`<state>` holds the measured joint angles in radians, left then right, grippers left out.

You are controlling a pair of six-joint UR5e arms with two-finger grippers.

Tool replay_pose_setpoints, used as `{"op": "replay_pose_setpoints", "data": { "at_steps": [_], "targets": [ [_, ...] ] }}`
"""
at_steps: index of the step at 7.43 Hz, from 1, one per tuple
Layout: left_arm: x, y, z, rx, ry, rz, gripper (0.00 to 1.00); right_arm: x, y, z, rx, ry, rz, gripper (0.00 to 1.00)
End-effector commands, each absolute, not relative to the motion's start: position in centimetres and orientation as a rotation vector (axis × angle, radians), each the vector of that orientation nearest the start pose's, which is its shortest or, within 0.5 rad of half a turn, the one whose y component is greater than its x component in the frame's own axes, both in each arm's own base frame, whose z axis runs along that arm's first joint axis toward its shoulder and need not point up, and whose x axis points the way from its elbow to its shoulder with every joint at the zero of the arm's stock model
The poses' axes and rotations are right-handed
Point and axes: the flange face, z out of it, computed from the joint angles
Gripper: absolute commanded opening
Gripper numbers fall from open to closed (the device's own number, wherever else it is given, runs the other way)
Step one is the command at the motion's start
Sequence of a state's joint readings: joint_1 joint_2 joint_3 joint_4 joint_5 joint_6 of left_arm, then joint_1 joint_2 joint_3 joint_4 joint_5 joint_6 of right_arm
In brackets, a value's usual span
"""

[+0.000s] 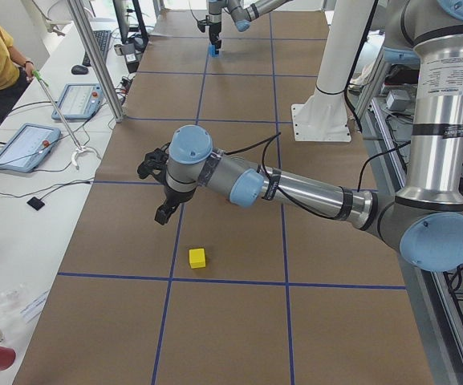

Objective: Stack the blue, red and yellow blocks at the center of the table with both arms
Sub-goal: 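Lower the right gripper and grasp the blue cube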

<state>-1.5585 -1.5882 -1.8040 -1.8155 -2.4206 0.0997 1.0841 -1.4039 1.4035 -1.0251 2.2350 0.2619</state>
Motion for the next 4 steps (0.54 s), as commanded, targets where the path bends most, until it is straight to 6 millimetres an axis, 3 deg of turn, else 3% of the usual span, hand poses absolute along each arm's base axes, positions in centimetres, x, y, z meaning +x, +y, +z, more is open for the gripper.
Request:
{"op": "replay_pose_setpoints", "data": {
  "at_steps": [1,3,4],
  "targets": [
    [-5.2,-50.7,50.1,0.504,0.812,0.316,1.00,-25.0,-59.0,51.9,0.224,-0.844,-0.263,0.00],
    [-5.2,-50.7,50.3,0.501,0.811,0.314,1.00,-35.9,-57.6,43.6,0.114,-0.915,-0.099,0.00],
    [-5.2,-50.7,50.3,0.499,0.812,0.312,1.00,-42.3,-56.0,39.2,0.090,-0.910,0.009,0.00]
  ]
}}
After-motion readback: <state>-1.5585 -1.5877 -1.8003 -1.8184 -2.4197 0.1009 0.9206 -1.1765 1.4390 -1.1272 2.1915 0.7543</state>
